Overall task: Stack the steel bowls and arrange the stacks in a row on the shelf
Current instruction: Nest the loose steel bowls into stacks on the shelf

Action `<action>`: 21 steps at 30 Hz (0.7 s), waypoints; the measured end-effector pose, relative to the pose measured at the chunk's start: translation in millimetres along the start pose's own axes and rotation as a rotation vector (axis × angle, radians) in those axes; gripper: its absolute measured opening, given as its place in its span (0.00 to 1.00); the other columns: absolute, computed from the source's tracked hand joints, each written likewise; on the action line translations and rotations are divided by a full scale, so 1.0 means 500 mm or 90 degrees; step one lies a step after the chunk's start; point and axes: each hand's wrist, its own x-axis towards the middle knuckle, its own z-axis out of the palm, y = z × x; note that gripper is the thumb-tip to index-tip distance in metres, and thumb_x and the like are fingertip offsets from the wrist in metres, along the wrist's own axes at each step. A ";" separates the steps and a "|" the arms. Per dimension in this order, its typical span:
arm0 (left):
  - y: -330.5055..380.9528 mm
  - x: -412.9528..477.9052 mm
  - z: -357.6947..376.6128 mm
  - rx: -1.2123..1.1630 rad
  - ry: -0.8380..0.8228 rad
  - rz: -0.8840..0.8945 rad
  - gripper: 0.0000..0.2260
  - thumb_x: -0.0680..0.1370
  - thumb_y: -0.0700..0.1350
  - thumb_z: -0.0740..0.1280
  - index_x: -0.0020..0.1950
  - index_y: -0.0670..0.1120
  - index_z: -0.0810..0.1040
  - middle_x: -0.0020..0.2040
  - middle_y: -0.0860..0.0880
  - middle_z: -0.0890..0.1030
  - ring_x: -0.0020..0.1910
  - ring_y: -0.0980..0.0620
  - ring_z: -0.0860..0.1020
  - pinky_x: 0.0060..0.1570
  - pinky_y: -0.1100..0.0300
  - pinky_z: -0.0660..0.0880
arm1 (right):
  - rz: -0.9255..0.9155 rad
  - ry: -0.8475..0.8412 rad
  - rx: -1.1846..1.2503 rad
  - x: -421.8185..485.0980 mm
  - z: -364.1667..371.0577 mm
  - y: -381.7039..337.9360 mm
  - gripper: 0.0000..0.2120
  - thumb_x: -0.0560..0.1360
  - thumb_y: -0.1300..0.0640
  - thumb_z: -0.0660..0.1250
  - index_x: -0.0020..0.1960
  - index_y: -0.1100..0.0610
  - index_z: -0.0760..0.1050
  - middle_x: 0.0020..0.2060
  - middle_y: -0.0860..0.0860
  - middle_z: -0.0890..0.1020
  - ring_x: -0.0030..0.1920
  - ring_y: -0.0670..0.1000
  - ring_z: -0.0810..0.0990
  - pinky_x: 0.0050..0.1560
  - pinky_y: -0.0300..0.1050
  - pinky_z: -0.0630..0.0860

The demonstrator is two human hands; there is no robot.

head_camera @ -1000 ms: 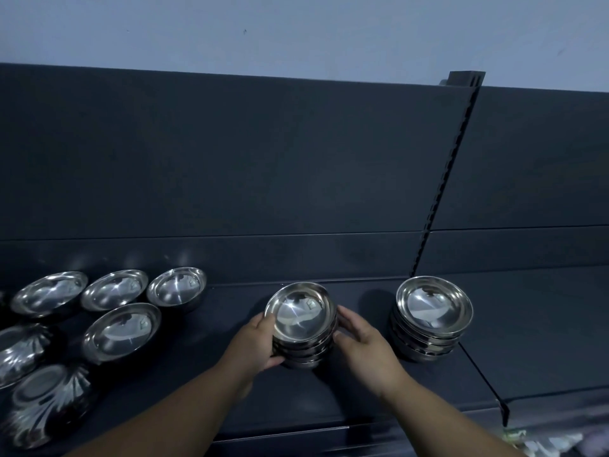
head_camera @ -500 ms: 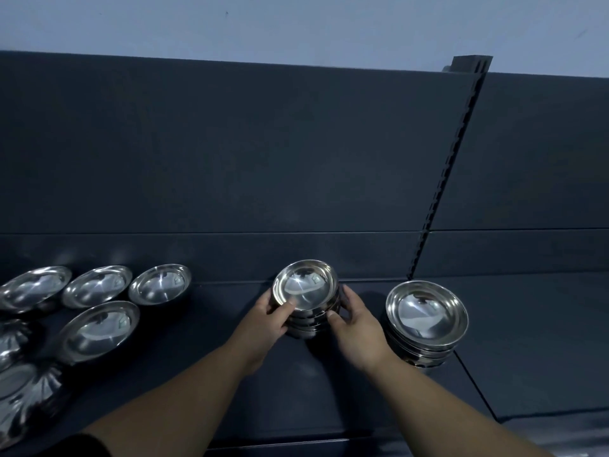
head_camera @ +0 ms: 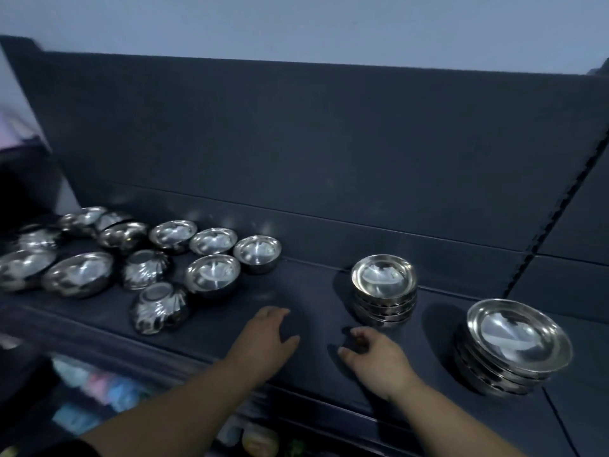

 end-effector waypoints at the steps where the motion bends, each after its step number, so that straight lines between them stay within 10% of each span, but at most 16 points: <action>1: -0.015 -0.005 -0.016 0.015 0.018 -0.007 0.27 0.76 0.53 0.68 0.73 0.48 0.67 0.71 0.47 0.67 0.69 0.52 0.68 0.69 0.66 0.60 | -0.016 -0.003 -0.010 0.001 0.010 -0.013 0.26 0.72 0.44 0.71 0.68 0.50 0.72 0.63 0.47 0.79 0.63 0.48 0.76 0.62 0.36 0.68; 15: -0.261 0.005 -0.237 0.084 0.192 -0.002 0.29 0.70 0.52 0.69 0.69 0.44 0.73 0.69 0.43 0.71 0.69 0.43 0.69 0.69 0.52 0.66 | -0.092 0.004 -0.016 0.049 0.178 -0.249 0.26 0.73 0.44 0.70 0.68 0.49 0.72 0.64 0.46 0.77 0.64 0.47 0.75 0.60 0.32 0.65; 21: -0.376 0.052 -0.298 0.073 0.048 0.001 0.37 0.71 0.58 0.71 0.76 0.49 0.62 0.76 0.48 0.61 0.74 0.48 0.61 0.72 0.57 0.60 | -0.048 0.044 0.007 0.079 0.266 -0.335 0.23 0.73 0.46 0.71 0.66 0.51 0.74 0.62 0.47 0.79 0.61 0.48 0.77 0.62 0.37 0.70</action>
